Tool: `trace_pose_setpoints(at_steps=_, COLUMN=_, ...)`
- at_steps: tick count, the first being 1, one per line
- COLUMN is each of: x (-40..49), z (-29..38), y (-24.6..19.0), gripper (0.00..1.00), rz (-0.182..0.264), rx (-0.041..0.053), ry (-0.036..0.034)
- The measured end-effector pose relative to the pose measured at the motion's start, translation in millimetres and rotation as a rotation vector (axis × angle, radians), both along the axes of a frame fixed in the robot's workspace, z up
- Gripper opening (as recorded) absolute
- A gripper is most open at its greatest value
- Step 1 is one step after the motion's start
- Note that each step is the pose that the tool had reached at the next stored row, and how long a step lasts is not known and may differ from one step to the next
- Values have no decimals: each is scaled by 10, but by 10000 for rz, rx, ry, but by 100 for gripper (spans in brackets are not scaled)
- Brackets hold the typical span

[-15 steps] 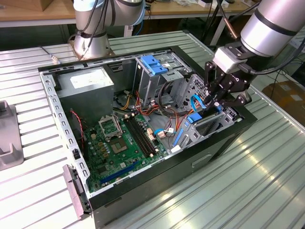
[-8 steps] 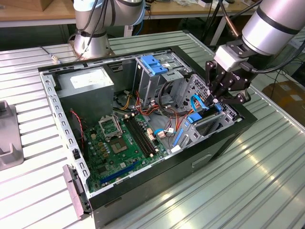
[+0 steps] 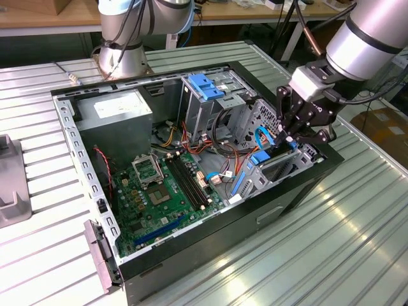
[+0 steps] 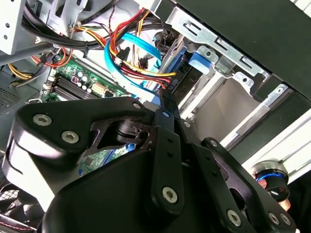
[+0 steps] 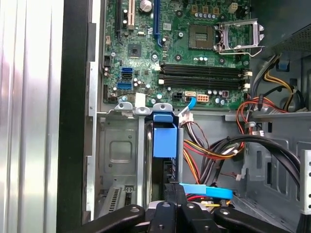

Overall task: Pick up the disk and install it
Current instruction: 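Insert the second disk wire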

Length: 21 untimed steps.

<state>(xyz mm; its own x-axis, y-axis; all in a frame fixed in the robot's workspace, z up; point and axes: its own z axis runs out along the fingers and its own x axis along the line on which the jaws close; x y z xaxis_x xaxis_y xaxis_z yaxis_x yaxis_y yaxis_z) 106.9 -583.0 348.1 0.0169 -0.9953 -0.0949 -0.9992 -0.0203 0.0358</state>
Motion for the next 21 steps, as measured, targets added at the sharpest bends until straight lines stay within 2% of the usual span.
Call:
trace_pose_setpoints(at_steps=2, x=1, z=-30, y=-3, gripper=10, rz=0, rx=-5, ry=23)
trace_pose_setpoints(at_steps=6, x=2, z=-45, y=-10, gripper=10, rz=0, rx=-2, ry=29)
trace_pose_setpoints(at_steps=11, x=11, z=-27, y=-15, gripper=10, rz=1, rx=11, ry=28)
trace_pose_setpoints(at_steps=15, x=54, z=72, y=-15, gripper=10, rz=0, rx=3, ry=32)
trace_pose_setpoints(at_steps=19, x=156, z=175, y=-15, gripper=10, rz=0, rx=0, ry=60)
trace_pose_setpoints(at_steps=21, x=186, z=205, y=-15, gripper=10, rz=0, rx=2, ry=72)
